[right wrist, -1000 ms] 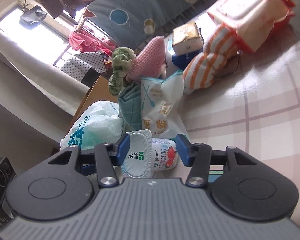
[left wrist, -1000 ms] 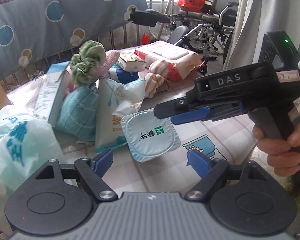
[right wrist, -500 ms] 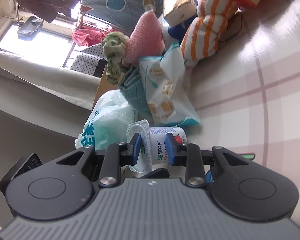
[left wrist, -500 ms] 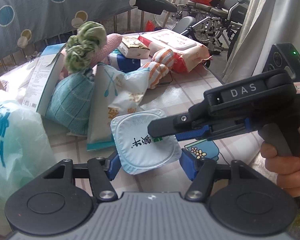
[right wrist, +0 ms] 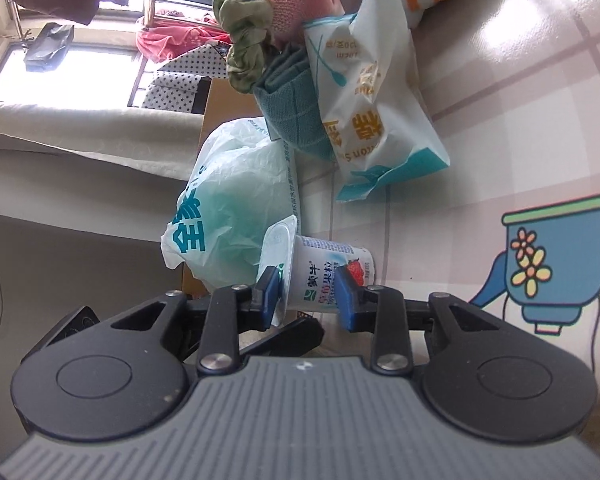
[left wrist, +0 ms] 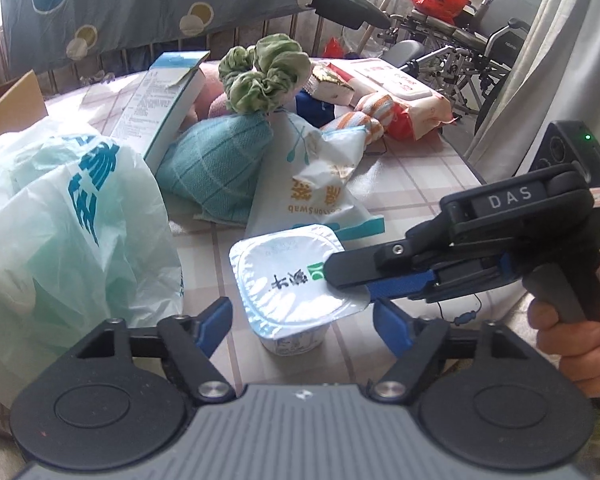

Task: Organize soft objects
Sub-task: 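Grasp the white snack bag with the right gripper while the left holds the yogurt cup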

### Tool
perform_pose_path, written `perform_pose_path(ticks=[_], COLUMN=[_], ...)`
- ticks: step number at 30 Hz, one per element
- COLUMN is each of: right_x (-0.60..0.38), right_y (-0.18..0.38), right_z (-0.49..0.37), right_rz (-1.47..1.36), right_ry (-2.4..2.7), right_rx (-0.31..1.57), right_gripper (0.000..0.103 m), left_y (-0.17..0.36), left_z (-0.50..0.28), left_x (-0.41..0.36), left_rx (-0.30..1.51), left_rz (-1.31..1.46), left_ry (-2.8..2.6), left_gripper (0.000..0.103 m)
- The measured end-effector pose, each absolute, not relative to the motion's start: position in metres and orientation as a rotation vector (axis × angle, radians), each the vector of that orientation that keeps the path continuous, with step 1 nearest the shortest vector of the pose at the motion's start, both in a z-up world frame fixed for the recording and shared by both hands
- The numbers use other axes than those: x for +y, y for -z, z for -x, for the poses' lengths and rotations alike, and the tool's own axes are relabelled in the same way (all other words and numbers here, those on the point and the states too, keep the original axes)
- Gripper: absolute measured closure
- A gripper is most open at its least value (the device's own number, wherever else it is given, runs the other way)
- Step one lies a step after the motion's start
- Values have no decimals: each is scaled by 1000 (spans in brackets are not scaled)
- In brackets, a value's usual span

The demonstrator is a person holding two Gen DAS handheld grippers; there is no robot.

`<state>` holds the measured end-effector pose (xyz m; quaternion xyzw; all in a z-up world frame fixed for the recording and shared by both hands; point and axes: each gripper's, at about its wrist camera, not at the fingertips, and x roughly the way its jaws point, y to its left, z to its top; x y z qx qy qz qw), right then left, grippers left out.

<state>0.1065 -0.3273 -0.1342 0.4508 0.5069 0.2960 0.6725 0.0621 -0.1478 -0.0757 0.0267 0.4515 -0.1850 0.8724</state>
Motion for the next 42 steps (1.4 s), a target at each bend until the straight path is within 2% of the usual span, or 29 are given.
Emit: perform_pose_path(ticks=[5, 8, 12, 14, 16, 19, 24, 26, 27, 28, 31, 34, 42], right_x=[-343, -354, -361, -362, -360, -356, -345, -338, -336, -334, -333, -337, -354], right_y=[112, 93, 72, 68, 68, 76, 102, 114, 120, 124, 130, 123, 95], right_z=[-106, -108, -114, -120, -126, -139, -166, -176, -179, -180, -178, -169, -121], right_rz=[-946, -910, -838, -786, -746, -723, -725, -729, -735, -742, -751, -731, -617], right_ry=[-609, -590, -550, -512, -476, -423, -407, -426, -430, -436, -435, -426, -397], right_rx=[1080, 1011, 951, 946, 951, 952, 971, 993, 1011, 1020, 1034, 1021, 1041], right_gripper=[66, 59, 57, 53, 39, 24, 21, 24, 36, 57, 73, 76, 76], left_y=[78, 85, 92, 93, 93, 93, 93, 93, 93, 94, 94, 94, 90], left_z=[-66, -68, -69, -68, -67, -66, -63, -63, -63, -63, -63, -62, -58], left_x=[-152, -157, -161, -162, -161, -158, -155, -154, -154, -154, -154, -152, -153], left_rx=[932, 924, 909, 901, 893, 887, 881, 880, 879, 878, 873, 869, 855], left_rz=[-69, -102, -142, -147, -143, -135, -129, -124, -124, -125, -126, -117, -100], left_ry=[396, 381, 368, 373, 380, 386, 393, 394, 394, 394, 393, 392, 407], left_gripper=[18, 19, 32, 34, 37, 38, 39, 40, 40, 40, 40, 40, 40])
